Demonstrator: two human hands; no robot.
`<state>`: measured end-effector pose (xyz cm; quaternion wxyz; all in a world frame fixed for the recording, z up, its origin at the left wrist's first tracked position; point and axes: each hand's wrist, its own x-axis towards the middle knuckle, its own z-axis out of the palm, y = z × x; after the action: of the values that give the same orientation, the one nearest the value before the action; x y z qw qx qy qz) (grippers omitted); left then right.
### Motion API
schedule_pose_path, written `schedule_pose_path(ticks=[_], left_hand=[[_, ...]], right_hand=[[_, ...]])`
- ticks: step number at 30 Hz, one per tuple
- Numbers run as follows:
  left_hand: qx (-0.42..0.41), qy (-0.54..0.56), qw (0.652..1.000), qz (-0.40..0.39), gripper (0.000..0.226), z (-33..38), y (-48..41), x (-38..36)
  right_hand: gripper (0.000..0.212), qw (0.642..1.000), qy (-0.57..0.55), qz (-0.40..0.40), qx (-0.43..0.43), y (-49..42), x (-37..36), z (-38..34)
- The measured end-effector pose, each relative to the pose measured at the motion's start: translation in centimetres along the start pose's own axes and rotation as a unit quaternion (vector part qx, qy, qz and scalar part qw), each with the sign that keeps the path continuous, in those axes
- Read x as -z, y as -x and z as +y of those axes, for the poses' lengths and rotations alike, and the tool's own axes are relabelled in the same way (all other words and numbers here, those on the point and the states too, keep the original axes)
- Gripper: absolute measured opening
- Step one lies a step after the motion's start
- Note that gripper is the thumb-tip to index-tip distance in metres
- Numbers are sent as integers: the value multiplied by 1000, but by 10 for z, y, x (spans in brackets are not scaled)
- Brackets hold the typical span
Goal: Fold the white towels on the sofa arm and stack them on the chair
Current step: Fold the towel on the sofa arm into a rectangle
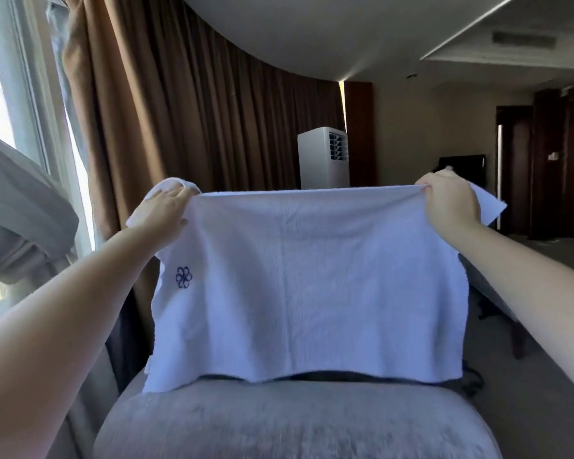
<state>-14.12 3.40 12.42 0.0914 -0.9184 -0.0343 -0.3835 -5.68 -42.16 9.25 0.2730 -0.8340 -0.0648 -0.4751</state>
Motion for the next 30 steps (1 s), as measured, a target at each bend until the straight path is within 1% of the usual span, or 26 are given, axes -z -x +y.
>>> schedule_pose_path(ticks=[2,6,10,17,20,22,27,28,30], left_hand=[[-6,-11,1000,24,54,-1,-5,1],[-12,-17,999,44,42,3,1,10],[-21,-22,997,67,47,3,18,30],[-20,-50,994,91,51,1,38,81],[-17,-56,993,101,46,1,41,95],[-19,-55,993,100,45,1,42,99],[-46,-65,993,86,60,-13,34,78],[-44,-65,994,81,60,-14,34,71],[-33,-60,997,43,52,-9,36,57]], right_hand=[[34,1000,6,4,0,-1,-2,2],[32,999,24,23,24,4,1,6],[30,998,42,33,44,13,17,1],[30,995,45,64,64,17,67,-18],[30,994,48,72,70,16,81,-23],[31,994,52,68,69,17,87,-25],[29,993,76,42,74,24,78,-20],[29,993,84,36,75,27,73,-18],[31,992,108,10,68,37,56,-11]])
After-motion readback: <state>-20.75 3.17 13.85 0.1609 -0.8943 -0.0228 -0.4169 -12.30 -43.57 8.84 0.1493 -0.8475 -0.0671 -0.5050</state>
